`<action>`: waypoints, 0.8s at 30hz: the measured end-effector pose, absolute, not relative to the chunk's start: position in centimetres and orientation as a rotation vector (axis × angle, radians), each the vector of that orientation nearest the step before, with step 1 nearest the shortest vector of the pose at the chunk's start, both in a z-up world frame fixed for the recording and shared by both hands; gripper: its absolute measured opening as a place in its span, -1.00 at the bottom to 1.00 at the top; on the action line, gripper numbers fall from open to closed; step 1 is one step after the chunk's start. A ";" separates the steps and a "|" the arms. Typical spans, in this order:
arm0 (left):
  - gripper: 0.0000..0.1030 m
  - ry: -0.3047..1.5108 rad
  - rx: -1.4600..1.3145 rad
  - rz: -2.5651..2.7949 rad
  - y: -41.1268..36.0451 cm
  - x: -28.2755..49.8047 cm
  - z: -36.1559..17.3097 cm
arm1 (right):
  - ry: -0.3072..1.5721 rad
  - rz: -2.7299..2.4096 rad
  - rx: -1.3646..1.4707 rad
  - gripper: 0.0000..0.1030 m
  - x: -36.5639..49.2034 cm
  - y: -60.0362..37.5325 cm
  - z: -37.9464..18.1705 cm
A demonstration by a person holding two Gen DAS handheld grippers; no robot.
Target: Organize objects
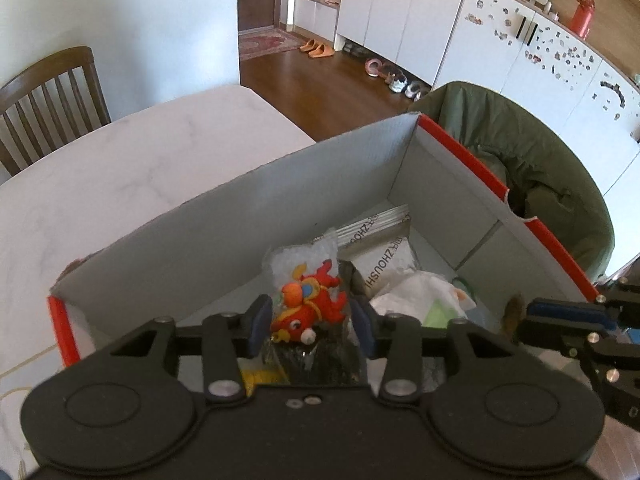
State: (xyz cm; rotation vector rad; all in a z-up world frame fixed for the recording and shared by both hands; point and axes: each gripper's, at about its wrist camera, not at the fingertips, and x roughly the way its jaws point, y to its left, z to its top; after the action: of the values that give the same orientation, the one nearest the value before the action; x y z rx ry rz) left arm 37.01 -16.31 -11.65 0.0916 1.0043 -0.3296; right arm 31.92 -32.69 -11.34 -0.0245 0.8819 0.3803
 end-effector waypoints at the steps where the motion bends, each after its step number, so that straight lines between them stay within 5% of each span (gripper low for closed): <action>1: 0.01 0.999 0.089 -0.329 -16.2 36.7 -11.4 | 0.876 0.380 -0.024 -0.82 31.8 -32.7 -11.2; 24: 0.50 0.785 0.038 -0.374 -11.7 26.5 -3.6 | 0.755 0.408 0.046 -0.81 25.9 -29.9 -5.5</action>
State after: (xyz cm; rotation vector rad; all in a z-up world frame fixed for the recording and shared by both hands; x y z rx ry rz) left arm 26.47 -11.71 -3.56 0.0383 0.7851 -0.3742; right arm 25.86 -29.85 -5.51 0.0457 0.7550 0.4076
